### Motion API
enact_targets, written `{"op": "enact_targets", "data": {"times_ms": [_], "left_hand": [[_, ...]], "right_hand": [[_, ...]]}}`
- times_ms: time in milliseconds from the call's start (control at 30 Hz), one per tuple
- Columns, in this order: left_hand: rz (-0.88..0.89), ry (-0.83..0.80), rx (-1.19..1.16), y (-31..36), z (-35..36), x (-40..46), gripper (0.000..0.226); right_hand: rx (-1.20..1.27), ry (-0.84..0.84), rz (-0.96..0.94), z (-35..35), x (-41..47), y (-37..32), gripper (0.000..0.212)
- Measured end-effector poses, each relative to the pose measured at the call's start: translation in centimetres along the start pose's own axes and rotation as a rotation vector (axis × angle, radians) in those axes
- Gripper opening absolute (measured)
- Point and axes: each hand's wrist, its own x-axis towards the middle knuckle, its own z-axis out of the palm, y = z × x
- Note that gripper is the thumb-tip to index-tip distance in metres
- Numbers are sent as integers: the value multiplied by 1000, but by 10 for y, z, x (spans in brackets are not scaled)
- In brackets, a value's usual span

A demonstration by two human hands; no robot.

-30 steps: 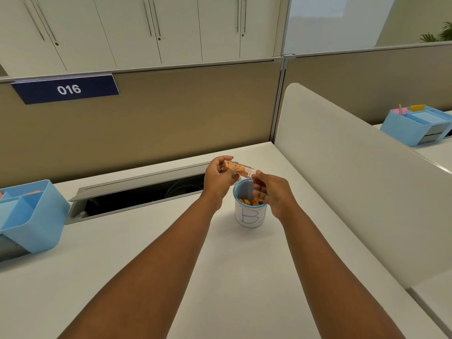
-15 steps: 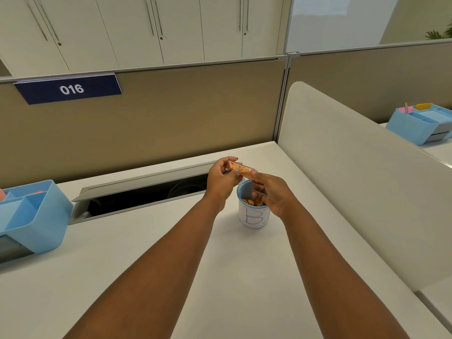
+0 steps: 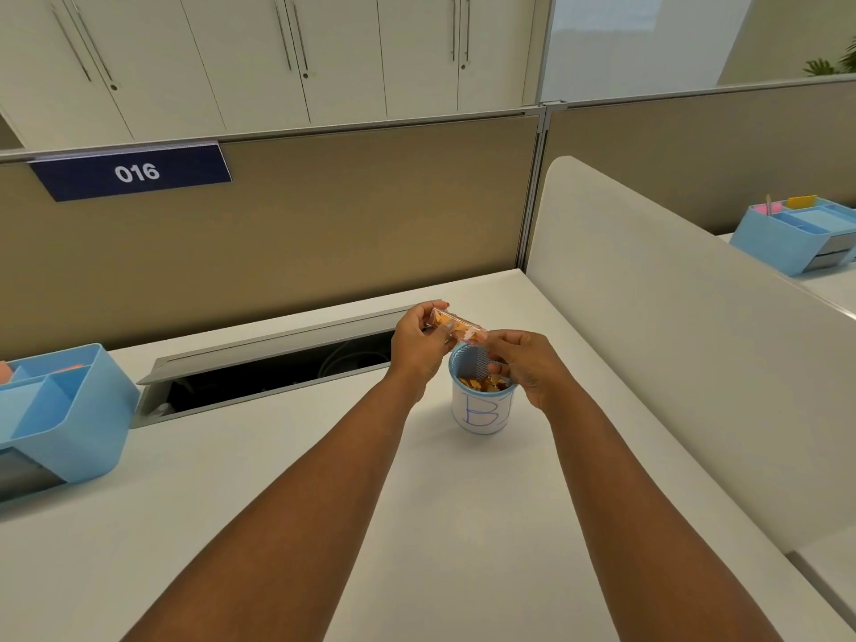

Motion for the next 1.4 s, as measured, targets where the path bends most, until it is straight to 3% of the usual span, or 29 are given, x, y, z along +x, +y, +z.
{"op": "enact_targets", "data": {"times_ms": [133, 267, 500, 667, 733, 833, 967, 1067, 1167, 1267, 1400], "left_hand": [[70, 20, 115, 0, -4, 1, 29], [194, -33, 269, 2, -4, -2, 34], [294, -89, 430, 5, 1, -5, 62], [308, -117, 502, 2, 3, -6, 76], [319, -118, 505, 1, 5, -6, 78], [327, -112, 508, 1, 9, -6, 75], [318, -98, 501, 1, 11, -3, 74], [318, -105, 498, -1, 11, -2, 73], [320, -94, 482, -3, 10, -3, 72], [312, -117, 479, -4, 10, -2, 73], [299, -92, 469, -4, 10, 0, 73]], "right_hand": [[-292, 128, -152, -10, 1, 6, 24], [-574, 133, -186, -11, 3, 7, 28], [-533, 258, -272, -12, -1, 6, 17], [-389, 255, -608, -8, -8, -1, 59], [-467, 224, -730, -5, -11, -1, 69], [-743, 159, -825, -3, -11, 2, 57], [-559, 234, -799, -3, -14, 2, 58], [-718, 212, -838, -2, -13, 8, 43], [-583, 254, -816, -1, -15, 5, 53], [-631, 178, -811, 2, -16, 10, 45], [-180, 301, -564, 6, -14, 10, 63]]}}
